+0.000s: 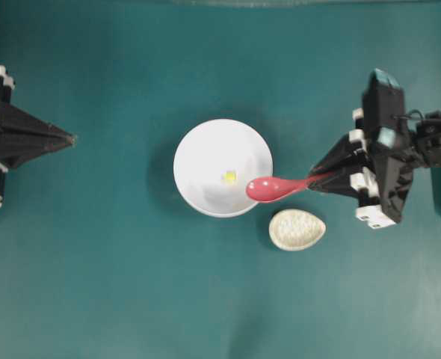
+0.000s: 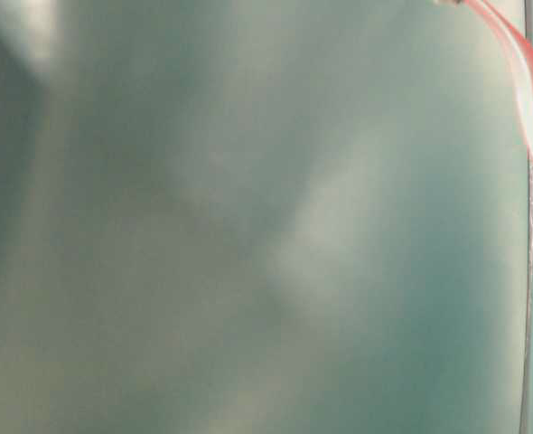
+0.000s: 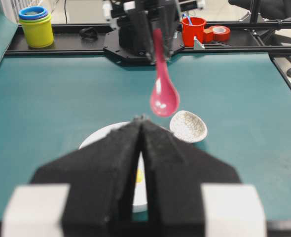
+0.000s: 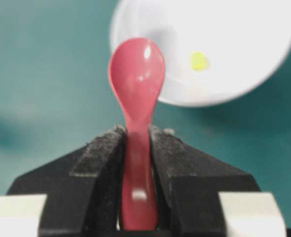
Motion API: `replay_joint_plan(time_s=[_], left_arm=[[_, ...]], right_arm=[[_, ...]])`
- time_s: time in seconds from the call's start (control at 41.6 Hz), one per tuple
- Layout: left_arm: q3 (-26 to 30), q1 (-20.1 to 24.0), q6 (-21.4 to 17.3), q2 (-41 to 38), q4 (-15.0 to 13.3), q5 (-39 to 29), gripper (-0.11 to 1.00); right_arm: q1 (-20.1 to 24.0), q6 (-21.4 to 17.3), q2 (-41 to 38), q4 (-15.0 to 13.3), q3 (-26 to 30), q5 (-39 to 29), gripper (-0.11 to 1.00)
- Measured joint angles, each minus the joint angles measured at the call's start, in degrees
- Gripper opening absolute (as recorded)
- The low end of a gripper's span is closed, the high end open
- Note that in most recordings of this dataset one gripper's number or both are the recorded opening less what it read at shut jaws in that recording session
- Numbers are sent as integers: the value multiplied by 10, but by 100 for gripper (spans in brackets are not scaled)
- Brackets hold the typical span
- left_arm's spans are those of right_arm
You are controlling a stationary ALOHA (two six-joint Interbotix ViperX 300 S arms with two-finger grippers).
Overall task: Scoop the yellow hexagonal prism block from the bowl with a spoon using the right arm.
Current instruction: 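Lift the spoon and carry it over the white bowl, then lower the spoon into the bowl and push it under the yellow block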
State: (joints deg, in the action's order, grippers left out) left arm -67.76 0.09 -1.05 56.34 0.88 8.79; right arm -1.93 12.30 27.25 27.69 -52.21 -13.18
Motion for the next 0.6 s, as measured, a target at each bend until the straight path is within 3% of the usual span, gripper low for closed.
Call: replay_joint_plan(time_s=[0.216, 0.601], left_arm=[[0, 0, 0, 0, 0, -4, 0], [0, 0, 0, 1, 0, -4, 0]], right_arm=[[-42, -3, -40, -50, 65, -91, 21], [-76, -20, -142, -98, 196, -259, 21]])
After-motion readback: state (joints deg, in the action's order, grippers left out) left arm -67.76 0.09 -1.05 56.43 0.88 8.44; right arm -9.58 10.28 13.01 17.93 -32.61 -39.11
